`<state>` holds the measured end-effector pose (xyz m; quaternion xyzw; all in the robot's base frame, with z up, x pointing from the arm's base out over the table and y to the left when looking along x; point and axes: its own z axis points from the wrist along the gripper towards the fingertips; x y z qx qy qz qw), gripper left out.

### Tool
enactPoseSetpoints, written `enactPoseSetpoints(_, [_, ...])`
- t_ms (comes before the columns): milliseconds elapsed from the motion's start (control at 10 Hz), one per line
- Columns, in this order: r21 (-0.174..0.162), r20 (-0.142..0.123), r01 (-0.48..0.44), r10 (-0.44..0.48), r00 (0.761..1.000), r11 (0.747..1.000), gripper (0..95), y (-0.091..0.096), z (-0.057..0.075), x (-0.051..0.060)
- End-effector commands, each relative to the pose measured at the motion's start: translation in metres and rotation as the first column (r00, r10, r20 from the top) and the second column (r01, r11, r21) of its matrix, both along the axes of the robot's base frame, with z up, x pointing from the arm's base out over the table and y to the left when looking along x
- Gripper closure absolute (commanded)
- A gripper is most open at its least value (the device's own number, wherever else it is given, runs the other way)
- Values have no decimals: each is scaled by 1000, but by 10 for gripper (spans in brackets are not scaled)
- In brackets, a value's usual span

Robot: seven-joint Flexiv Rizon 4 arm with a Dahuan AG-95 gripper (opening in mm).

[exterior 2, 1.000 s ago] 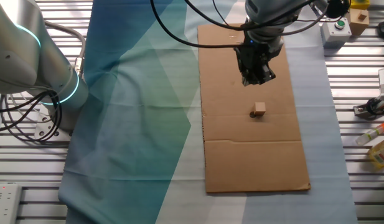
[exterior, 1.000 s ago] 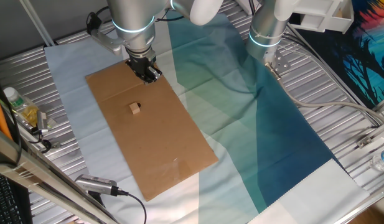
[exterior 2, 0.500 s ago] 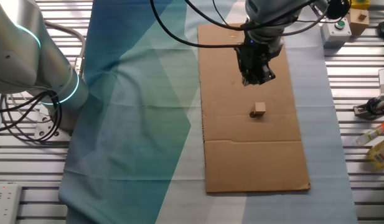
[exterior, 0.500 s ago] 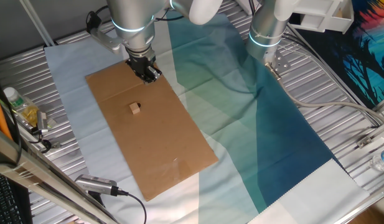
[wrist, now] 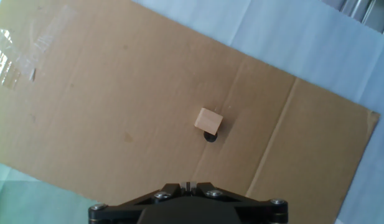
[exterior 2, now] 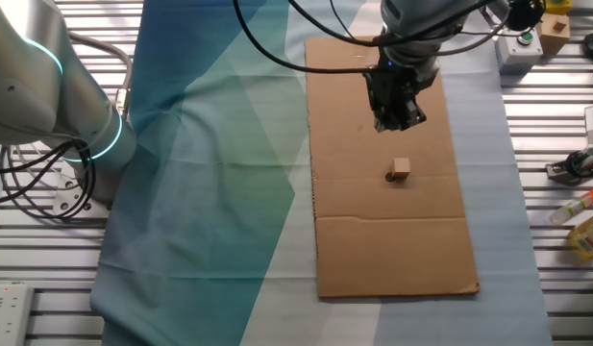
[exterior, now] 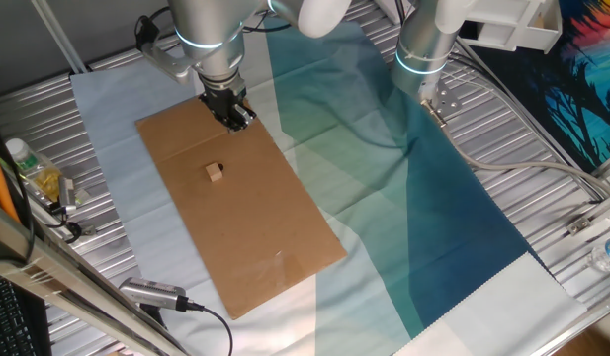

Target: Hold a small block with the gripper and sweep it from left to right on the table

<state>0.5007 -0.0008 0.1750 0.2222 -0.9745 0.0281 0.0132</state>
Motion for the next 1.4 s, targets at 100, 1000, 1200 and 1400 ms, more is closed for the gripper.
enactPoseSetpoints(100, [8, 7, 12, -12, 1000, 1000, 950, 0, 0, 0])
enactPoseSetpoints(1000, [23, 13, 44, -44, 999, 999, 950, 0, 3, 0])
enactPoseSetpoints(1200, [20, 9, 45, -45, 999, 999, 950, 0, 3, 0])
enactPoseSetpoints(1400, [25, 13, 41, -41, 999, 999, 950, 0, 3, 0])
